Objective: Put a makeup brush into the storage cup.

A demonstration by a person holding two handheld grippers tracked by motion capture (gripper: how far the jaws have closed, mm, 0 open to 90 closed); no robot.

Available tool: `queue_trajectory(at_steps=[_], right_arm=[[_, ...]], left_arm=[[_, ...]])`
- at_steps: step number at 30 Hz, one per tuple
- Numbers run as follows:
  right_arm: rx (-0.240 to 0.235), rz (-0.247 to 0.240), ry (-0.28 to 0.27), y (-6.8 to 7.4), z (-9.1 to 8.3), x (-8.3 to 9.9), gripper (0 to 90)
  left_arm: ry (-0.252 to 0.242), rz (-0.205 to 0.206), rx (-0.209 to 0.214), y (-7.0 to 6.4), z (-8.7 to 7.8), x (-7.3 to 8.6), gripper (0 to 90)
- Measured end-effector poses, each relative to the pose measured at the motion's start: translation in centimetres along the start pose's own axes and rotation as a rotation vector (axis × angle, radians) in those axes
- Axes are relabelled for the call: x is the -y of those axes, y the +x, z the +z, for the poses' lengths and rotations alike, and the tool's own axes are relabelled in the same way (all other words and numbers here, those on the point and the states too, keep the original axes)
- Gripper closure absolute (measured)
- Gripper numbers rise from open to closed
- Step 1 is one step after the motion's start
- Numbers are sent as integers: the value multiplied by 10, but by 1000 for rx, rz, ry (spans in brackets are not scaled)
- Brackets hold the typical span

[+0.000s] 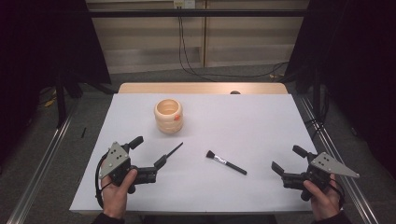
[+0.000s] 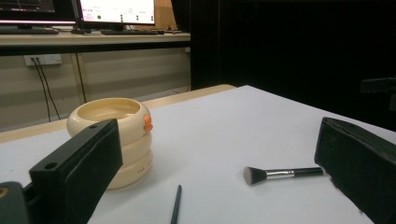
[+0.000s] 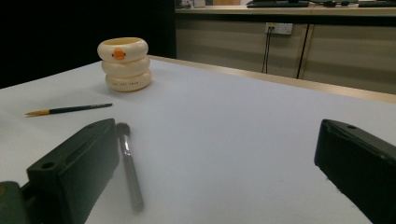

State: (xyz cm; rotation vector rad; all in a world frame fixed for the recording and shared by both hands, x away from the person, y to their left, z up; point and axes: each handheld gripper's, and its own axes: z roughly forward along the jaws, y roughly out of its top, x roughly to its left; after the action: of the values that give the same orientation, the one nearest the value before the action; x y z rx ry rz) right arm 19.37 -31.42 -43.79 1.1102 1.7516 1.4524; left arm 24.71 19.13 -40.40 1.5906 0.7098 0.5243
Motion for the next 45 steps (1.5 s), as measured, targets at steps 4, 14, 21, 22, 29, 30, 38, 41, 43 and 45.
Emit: queue_trajectory(at_steps=[4,14,21,22,29,30,38,41,43,45], right_arm=[[-4,3,1,0,0,0,0],[-3,2,-1,0,0,0,0],[-1,1,-1,0,0,0,0],[-2,2,1,0,0,0,0],[-4,4,2,-1,0,0,0],[-1,5,0,0,0,0,0],[-5,4,9,0,0,0,0],[-4,6,8,-1,0,0,0],[-4,9,9,-1,0,0,0],[-3,8,6,-1,0,0,0]], left_arm=[[22,10,15,5,6,1,5],[22,39,16,13,19,-9,3],[25,39,17,20,34,-18,6],[13,48,25,21,38,-23,6],[4,69,26,26,51,-35,7],[13,80,14,27,55,-37,12],[16,78,1,35,70,-38,13],[54,80,5,38,74,-39,15],[61,79,7,39,76,-40,17],[78,73,13,42,77,-42,18]])
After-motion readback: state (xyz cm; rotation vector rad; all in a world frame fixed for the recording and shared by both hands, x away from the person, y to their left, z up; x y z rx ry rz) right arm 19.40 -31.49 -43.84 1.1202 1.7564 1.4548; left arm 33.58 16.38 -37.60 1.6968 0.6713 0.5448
